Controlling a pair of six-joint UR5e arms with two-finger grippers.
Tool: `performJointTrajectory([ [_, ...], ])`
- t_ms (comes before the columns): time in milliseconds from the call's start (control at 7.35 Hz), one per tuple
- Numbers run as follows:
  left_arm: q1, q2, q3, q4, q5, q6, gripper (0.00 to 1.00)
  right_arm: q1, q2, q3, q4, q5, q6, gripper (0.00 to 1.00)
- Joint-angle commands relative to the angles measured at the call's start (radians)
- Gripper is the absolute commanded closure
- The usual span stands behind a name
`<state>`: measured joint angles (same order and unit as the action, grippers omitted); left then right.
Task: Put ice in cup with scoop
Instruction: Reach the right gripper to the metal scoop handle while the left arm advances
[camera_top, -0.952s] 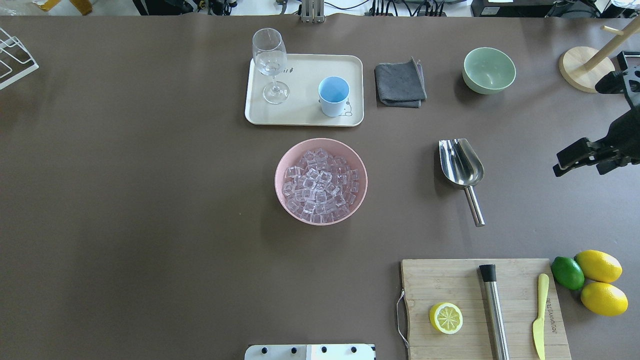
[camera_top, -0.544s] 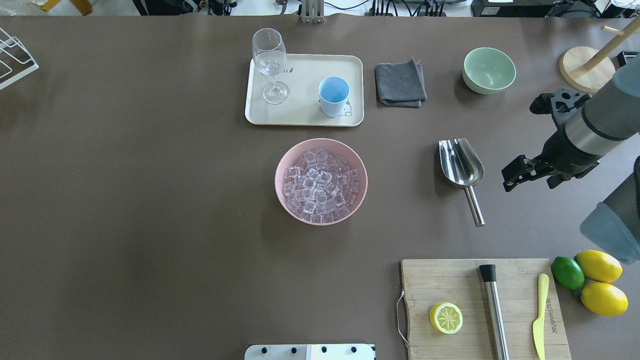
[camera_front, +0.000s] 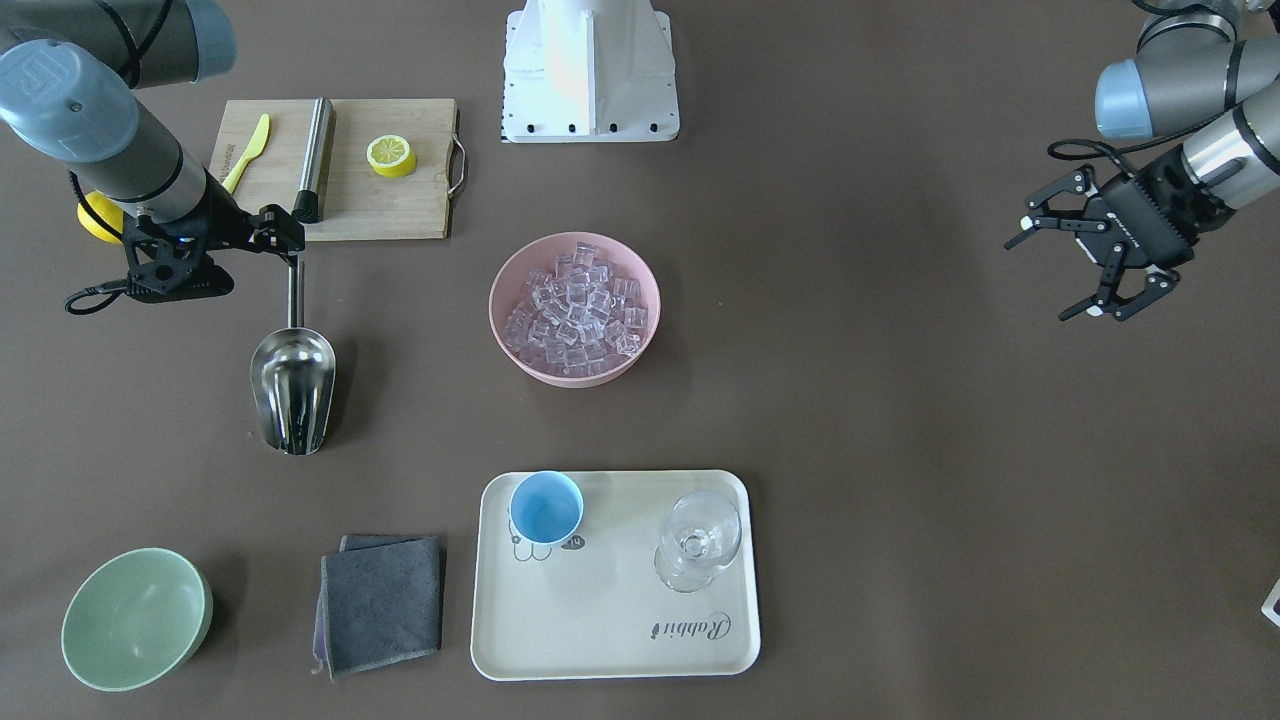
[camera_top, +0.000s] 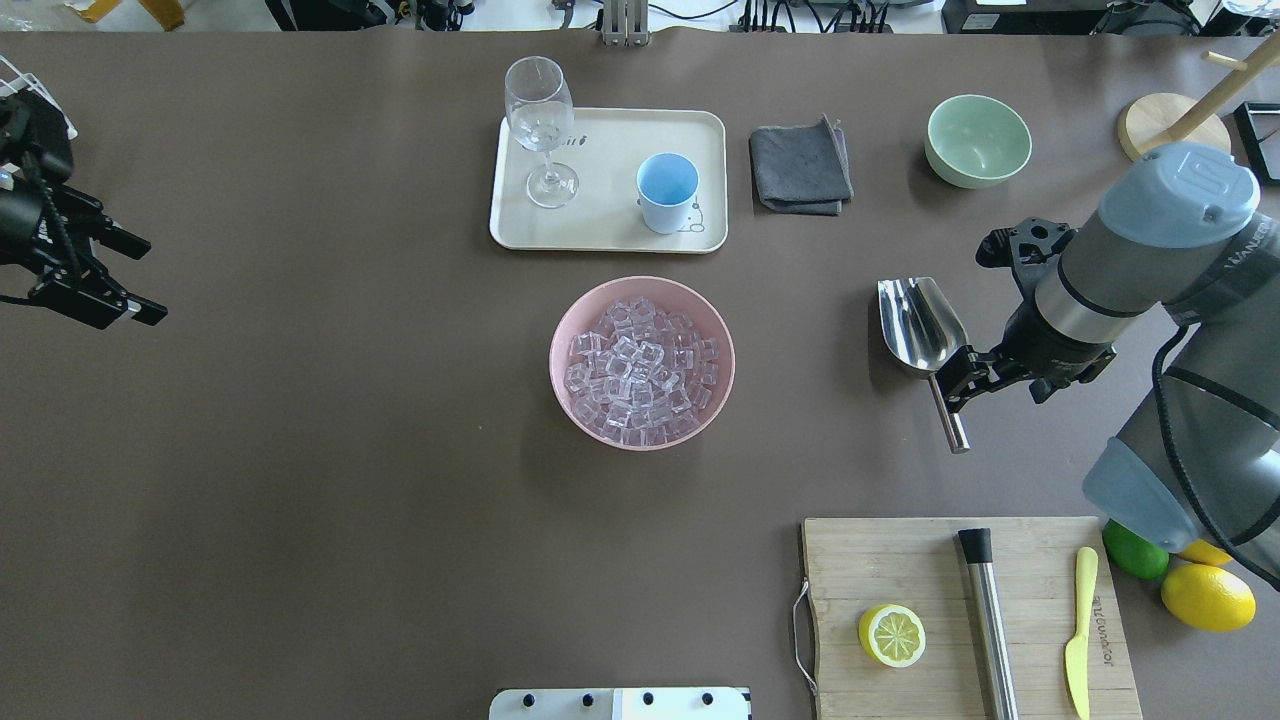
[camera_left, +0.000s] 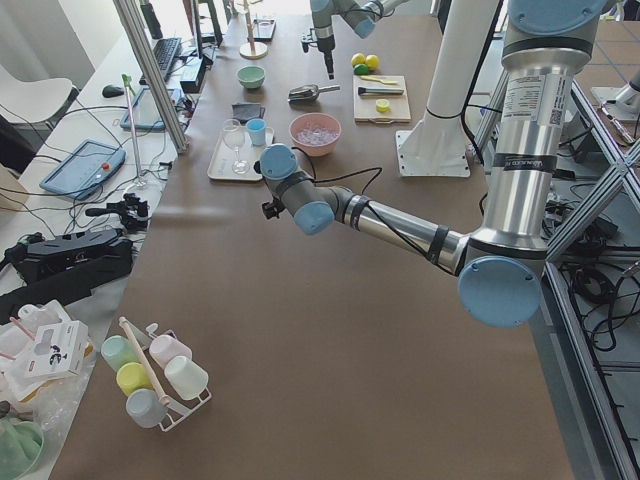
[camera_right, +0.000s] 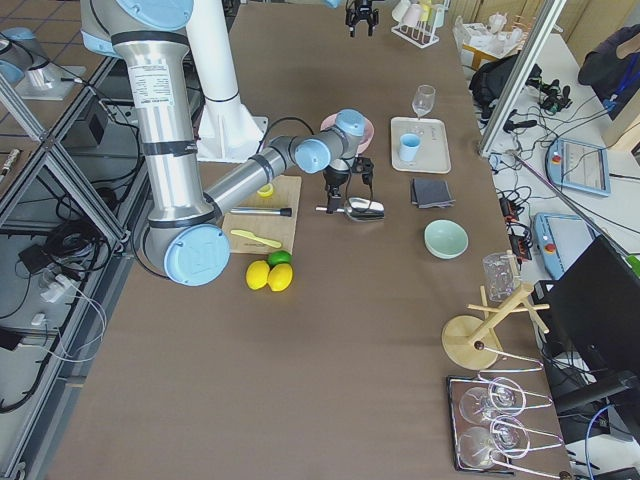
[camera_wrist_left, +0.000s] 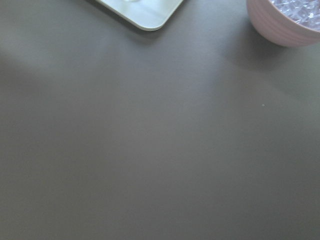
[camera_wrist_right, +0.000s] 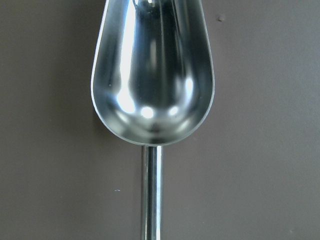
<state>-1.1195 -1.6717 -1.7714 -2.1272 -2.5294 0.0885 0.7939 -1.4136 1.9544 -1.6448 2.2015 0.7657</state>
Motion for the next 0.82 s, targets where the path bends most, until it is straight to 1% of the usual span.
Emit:
performJointTrajectory([
  [0, 0.09, -0.054, -0.01, -0.064, 0.096, 0.005, 0.02, -0.025, 0.022, -0.054, 0.003, -0.008, 0.006, 0.01],
  [136, 0.181, -0.054, 0.001, -0.144, 0.165, 0.022, 0.02, -0.031, 0.03, -0.069, 0.005, -0.008, 0.006, 0.01],
  [272, 0.249, -0.062, 0.0, -0.186, 0.266, 0.046, 0.02, -0.038, 0.034, -0.081, 0.006, -0.008, 0.006, 0.01],
  [408, 0.282, -0.071, 0.012, -0.186, 0.276, 0.05, 0.02, -0.045, 0.036, -0.084, 0.006, -0.022, 0.006, 0.01],
  [544, 0.285, -0.086, 0.023, -0.186, 0.27, 0.062, 0.02, -0.051, 0.036, -0.094, 0.011, -0.025, 0.006, 0.01],
  [680, 0.3, -0.103, 0.029, -0.186, 0.267, 0.054, 0.02, -0.053, 0.036, -0.123, 0.061, -0.025, 0.006, 0.01],
])
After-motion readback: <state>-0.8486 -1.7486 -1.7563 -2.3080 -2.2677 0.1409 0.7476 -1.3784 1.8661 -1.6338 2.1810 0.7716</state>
